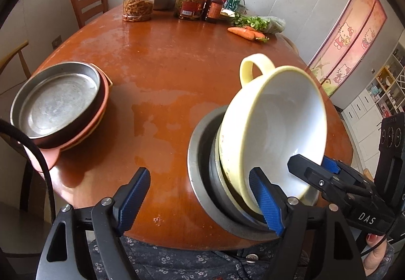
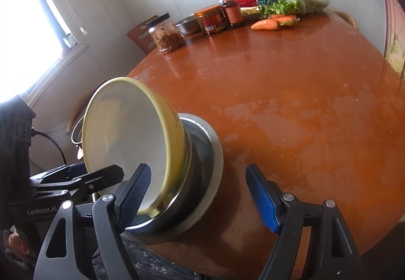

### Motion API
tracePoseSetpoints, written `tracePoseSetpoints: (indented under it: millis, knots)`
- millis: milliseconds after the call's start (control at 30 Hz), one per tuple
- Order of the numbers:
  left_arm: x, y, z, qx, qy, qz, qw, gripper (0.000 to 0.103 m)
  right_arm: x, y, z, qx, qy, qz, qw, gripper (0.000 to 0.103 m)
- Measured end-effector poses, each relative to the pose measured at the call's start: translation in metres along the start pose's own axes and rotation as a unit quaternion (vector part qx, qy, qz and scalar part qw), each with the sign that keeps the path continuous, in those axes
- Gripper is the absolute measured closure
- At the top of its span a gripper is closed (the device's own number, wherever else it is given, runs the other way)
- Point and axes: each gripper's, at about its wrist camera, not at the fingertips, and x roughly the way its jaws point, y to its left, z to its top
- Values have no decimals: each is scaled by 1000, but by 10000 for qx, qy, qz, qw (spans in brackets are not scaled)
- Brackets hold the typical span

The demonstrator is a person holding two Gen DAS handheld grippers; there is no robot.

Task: Organize plates and bowls
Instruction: 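Grasp the rim of the dish stack with the left gripper while the right gripper grasps its opposite rim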

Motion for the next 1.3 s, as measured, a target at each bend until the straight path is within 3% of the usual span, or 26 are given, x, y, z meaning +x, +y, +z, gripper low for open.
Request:
tracePoseSetpoints:
  millis: [600, 733, 800, 867, 1067, 1300]
  knots:
    - [19, -1, -1, -81, -25, -128, 9999, 23, 9, 2, -8, 63, -15, 218, 9997, 25]
    - [21, -2, -2, -118, -84, -158, 9998, 23, 9, 1, -8, 52, -59, 309, 9995, 31]
    - [20, -4, -2, -98, -109, -152, 9998, 27, 7, 2, -9, 7, -90, 396, 9992, 37]
    - [20, -7, -3, -62, -122, -249, 9996, 36, 6, 4, -9, -34, -134, 448, 9989, 42]
    - [20, -9, -4, -154, -90, -568, 9982, 50, 4, 4, -10, 5, -185, 454, 9988, 43]
    - [19, -11, -5, -245, -115, -487, 9984, 50, 4, 2, -9, 92, -208, 457, 9987, 44]
